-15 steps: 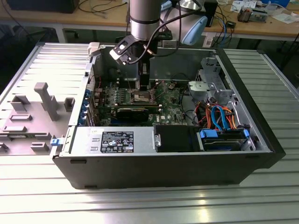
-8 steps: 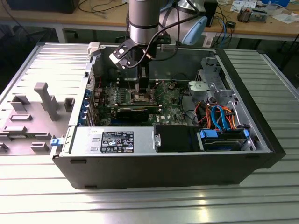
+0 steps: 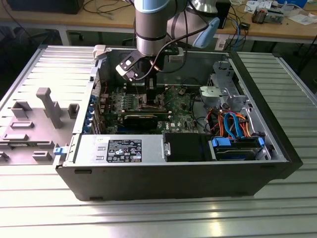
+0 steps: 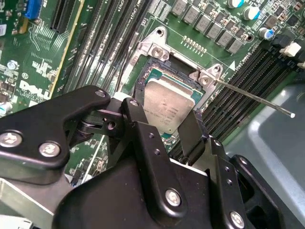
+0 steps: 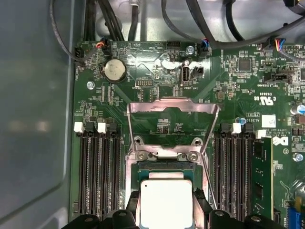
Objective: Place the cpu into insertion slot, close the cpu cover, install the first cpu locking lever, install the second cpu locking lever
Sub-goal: 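Place the cpu into insertion slot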
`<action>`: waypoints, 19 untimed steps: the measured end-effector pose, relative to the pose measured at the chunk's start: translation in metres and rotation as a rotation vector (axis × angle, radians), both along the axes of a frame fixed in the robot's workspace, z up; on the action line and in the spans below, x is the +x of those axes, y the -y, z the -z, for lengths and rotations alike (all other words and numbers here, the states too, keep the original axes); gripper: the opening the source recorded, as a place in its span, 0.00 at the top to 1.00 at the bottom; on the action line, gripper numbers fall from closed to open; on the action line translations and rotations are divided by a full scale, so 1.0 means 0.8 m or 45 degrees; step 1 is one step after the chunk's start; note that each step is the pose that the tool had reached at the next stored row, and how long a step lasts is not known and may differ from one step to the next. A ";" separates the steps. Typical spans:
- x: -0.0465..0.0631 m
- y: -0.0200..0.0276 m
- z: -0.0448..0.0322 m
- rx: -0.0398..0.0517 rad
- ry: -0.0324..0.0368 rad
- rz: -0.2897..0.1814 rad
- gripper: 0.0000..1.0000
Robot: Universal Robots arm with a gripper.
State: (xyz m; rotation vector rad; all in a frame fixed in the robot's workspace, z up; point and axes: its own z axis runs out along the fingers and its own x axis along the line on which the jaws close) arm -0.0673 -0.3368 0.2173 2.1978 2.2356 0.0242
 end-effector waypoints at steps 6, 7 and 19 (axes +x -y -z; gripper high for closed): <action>0.000 -0.0001 0.0028 0.001 0.0004 0.008 0.47; 0.000 0.0000 0.0049 0.000 0.0002 0.008 0.47; 0.000 0.0008 0.0138 0.000 0.0000 0.016 0.47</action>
